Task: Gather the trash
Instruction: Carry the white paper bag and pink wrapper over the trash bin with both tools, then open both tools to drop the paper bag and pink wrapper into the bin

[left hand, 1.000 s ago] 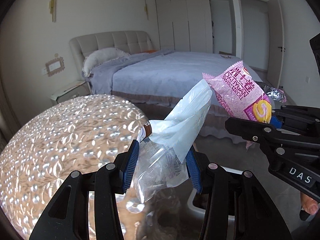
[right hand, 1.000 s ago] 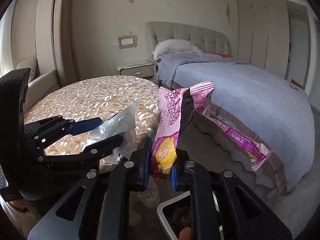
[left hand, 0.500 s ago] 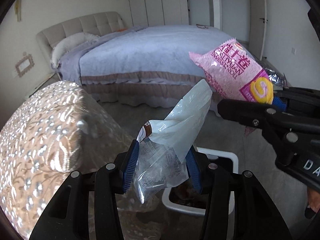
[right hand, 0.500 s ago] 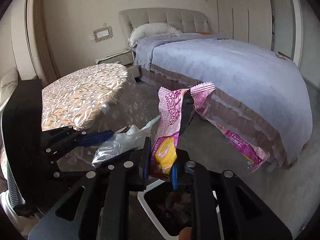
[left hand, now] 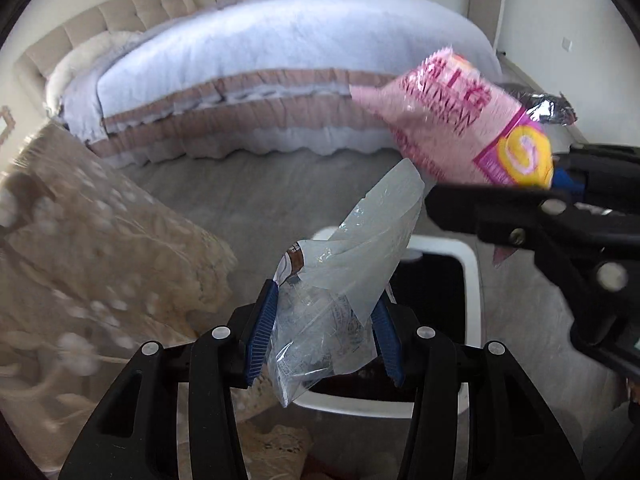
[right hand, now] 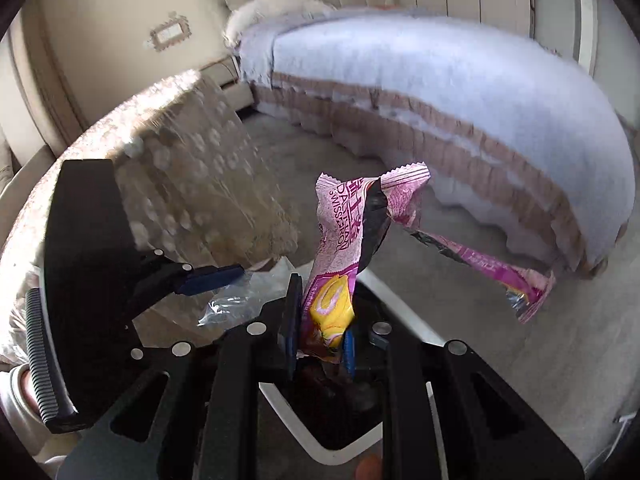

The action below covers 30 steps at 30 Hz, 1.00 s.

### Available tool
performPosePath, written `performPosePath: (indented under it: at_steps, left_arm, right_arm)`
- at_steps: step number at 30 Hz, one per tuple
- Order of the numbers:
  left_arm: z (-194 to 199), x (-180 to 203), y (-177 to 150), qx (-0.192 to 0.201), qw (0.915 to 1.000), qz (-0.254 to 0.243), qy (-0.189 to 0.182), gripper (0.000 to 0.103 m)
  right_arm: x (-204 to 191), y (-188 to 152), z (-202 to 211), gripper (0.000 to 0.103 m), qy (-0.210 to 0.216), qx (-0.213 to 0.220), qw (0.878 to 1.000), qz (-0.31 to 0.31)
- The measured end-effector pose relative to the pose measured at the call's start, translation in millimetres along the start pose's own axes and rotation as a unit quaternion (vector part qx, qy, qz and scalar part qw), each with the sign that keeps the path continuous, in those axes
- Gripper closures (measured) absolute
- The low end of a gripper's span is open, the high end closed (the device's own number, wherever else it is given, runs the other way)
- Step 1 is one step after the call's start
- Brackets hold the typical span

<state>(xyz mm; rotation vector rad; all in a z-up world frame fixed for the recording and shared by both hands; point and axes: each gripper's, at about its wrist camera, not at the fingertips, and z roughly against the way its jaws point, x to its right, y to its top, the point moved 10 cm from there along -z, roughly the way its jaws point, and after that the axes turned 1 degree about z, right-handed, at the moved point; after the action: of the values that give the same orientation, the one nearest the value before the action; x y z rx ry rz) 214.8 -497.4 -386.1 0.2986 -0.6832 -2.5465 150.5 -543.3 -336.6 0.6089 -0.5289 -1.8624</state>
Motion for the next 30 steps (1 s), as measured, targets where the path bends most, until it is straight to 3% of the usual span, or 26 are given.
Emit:
performPosePath:
  at_steps: [5,6,9,15,24,27,29,30]
  left_arm:
    - [-36.6,11.1,-13.8,-0.035,0.9988,-0.028,-0.019,0.056]
    - [-41.2,14.3,-15.7,-0.039,0.9985,-0.03,-0.026,0.052]
    - [-49.8,24.6,-17.0,-0.047,0.997,-0.017,-0.059,0.005]
    - [-58.0,29.7,-19.3,-0.059,0.9969,-0.012,-0.052,0.005]
    - [-34.4,-1.8,-31.4,-0.032,0.9971,-0.056,0.04,0.005]
    - [-30.6,-9.6,-37.7,-0.035,0.9943,-0.073,0.069,0.005]
    - [-26.5,-12.4,-44.9,-0.036,0.9922,-0.087,0.082,0.005]
    - [-24.3,-13.4,-47.3,-0.037,0.9918,-0.09,0.083,0.005]
  right_arm:
    - [17.5,-29.5,-38.4,0.084,-0.003,-0.053,0.998,-0.034]
    - [19.2,-31.5,-41.9,0.084,-0.001,-0.057,0.998,-0.041]
    - [26.6,-36.8,-48.5,0.084,-0.005,-0.066,0.997,-0.047]
    - [31.0,-48.2,-61.9,0.084,0.002,-0.085,0.995,-0.056]
    - [12.0,-57.8,-85.9,0.081,0.029,-0.118,0.992,-0.043]
    - [9.9,-69.5,-98.8,0.062,0.039,-0.147,0.987,-0.044]
    - [17.4,-75.8,-108.6,0.004,0.021,-0.159,0.986,-0.043]
    - [21.5,-81.3,-115.1,0.004,0.018,-0.171,0.984,-0.045]
